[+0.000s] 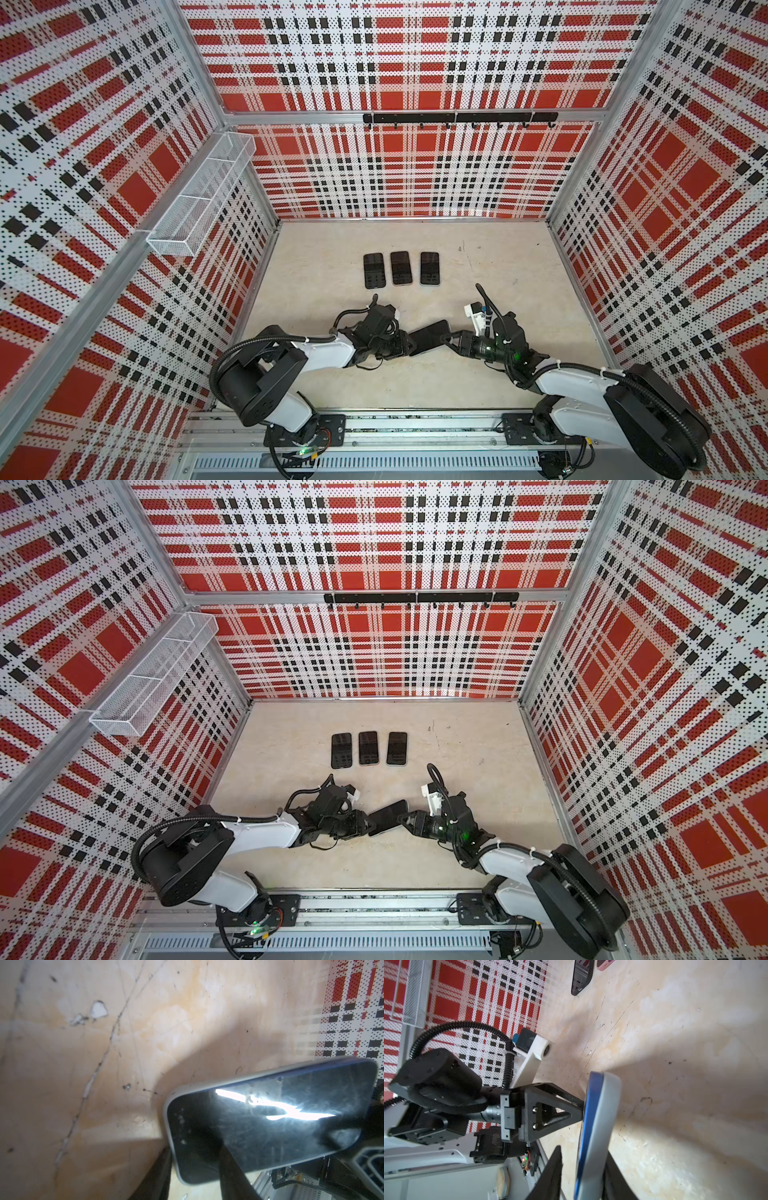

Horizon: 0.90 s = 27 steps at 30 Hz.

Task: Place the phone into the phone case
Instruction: 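Lift the cased phone with both grippers and tilt it upright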

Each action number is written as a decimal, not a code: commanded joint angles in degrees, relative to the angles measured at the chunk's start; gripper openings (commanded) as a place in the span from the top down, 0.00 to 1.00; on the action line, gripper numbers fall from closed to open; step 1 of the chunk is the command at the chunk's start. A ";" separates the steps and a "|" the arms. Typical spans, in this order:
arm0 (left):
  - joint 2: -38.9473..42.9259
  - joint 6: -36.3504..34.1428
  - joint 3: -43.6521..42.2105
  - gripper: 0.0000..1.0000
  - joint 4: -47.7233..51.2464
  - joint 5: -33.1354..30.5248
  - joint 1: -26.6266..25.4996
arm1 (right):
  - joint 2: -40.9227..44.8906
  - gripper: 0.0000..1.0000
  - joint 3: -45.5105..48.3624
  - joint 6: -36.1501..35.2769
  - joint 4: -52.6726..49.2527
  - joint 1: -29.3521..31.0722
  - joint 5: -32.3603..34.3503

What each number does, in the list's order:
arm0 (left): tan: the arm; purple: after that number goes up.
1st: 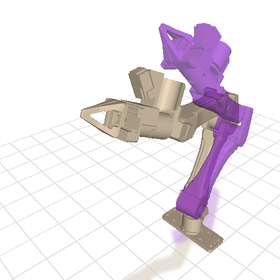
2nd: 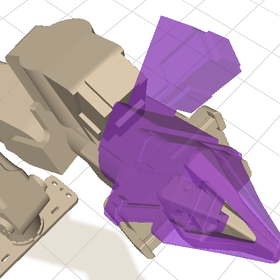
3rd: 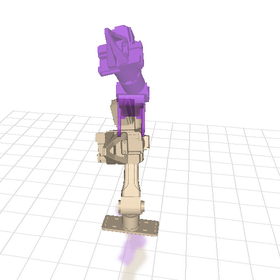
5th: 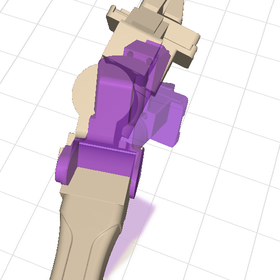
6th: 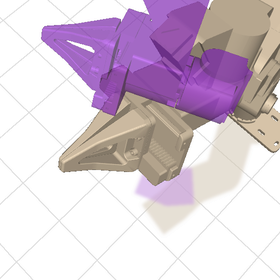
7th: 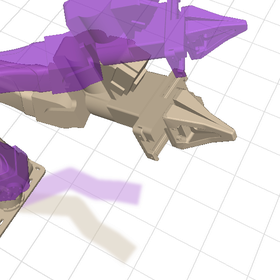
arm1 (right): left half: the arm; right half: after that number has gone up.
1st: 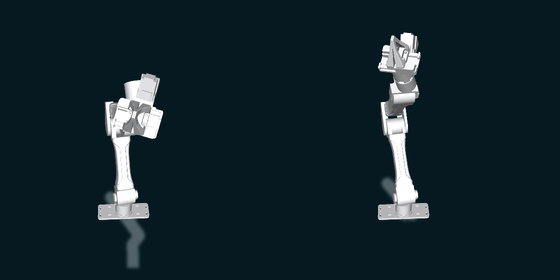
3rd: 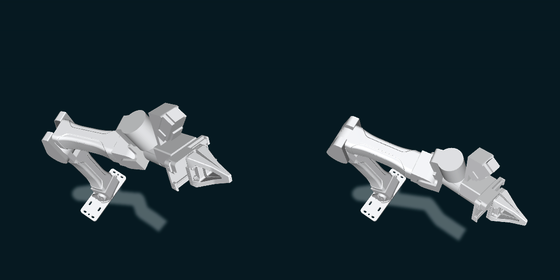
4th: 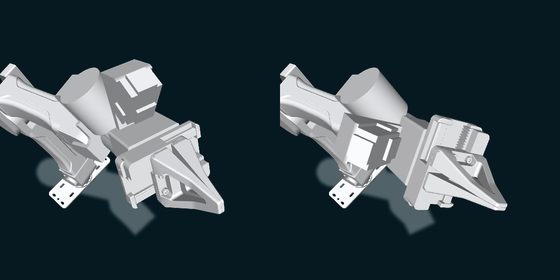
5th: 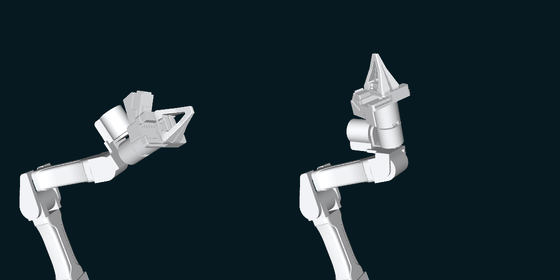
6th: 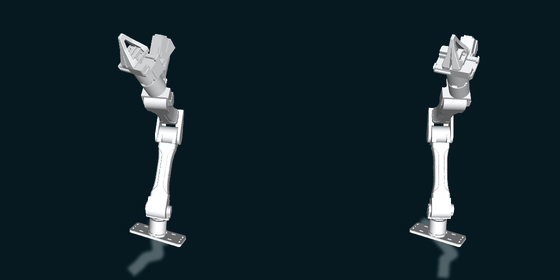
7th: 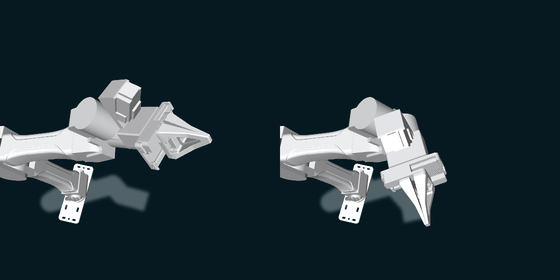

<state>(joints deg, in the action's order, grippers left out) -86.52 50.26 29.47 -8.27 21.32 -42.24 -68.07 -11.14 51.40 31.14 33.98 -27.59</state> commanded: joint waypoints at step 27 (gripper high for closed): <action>24.46 0.42 5.65 0.01 -9.43 20.34 19.08 | 13.11 1.00 -24.29 -0.46 -17.35 -13.58 -19.39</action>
<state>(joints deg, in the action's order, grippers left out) -60.84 48.58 33.45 -11.00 33.06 -23.53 -54.76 -31.73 49.19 8.80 20.56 -38.26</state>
